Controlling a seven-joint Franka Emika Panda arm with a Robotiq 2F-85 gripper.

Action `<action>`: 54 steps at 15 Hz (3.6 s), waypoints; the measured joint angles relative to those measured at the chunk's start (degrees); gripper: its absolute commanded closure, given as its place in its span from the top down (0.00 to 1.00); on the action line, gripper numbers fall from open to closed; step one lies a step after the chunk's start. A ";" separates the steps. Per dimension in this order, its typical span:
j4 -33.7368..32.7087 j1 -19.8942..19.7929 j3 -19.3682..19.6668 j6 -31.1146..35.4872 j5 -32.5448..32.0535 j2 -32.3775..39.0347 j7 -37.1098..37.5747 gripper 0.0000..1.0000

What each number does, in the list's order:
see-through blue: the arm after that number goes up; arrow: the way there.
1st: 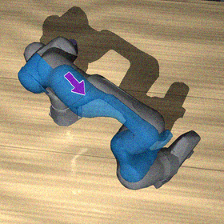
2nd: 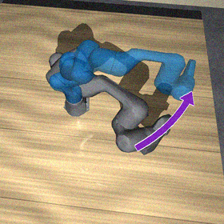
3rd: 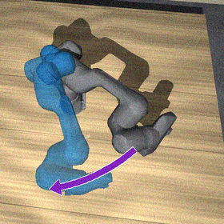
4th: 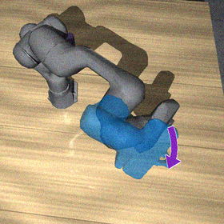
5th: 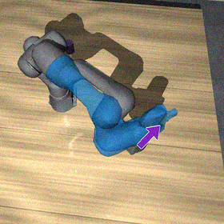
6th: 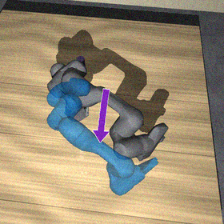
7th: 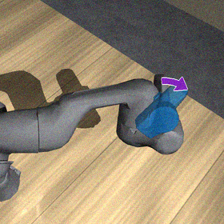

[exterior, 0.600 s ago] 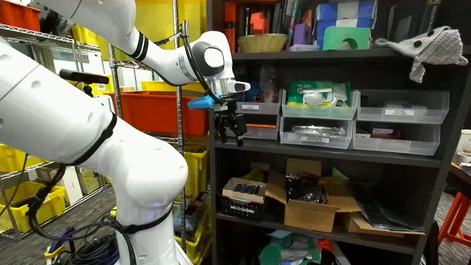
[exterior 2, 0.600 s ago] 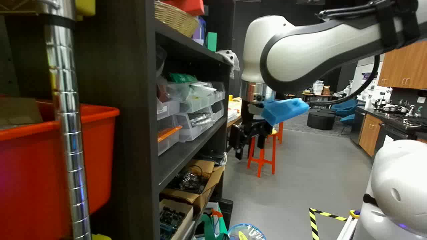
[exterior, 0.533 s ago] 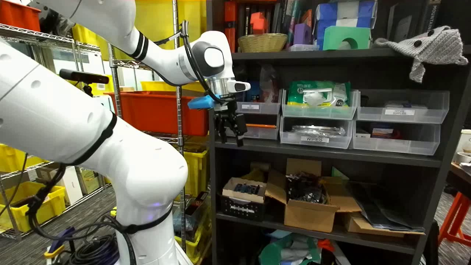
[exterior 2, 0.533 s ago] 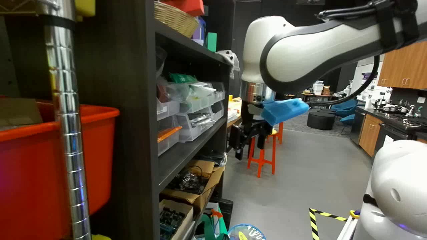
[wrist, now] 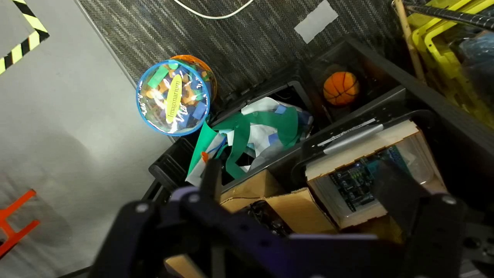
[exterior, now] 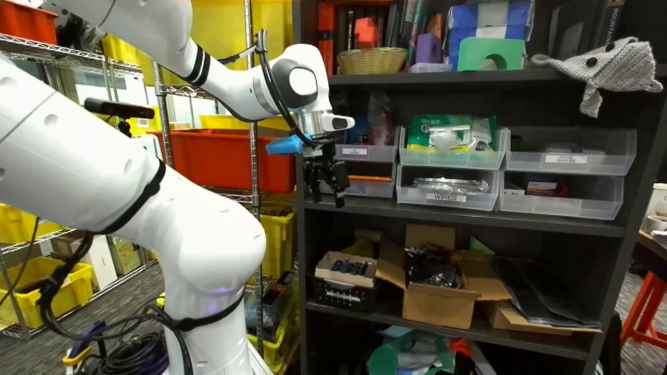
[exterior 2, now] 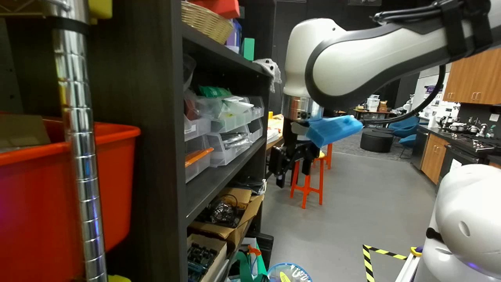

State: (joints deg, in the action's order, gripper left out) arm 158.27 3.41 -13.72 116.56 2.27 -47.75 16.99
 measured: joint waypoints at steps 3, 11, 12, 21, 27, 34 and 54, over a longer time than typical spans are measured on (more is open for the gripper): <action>0.00 0.00 0.00 0.00 0.00 0.00 0.00 1.00; 0.09 0.00 0.00 0.64 -0.63 -0.01 -0.03 1.00; 0.37 0.00 0.00 2.15 -1.25 -0.05 -0.09 1.00; 1.18 -5.14 2.89 29.96 -7.05 1.94 -3.35 1.00; 1.19 -6.03 11.32 39.85 -7.48 5.36 -16.90 1.00; 1.24 -3.63 19.97 51.11 -8.99 9.41 -30.24 1.00; 0.49 12.30 35.67 56.79 -11.24 5.71 -51.20 1.00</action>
State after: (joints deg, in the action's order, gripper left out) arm 158.77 15.71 21.95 173.35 -8.97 -42.05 -34.21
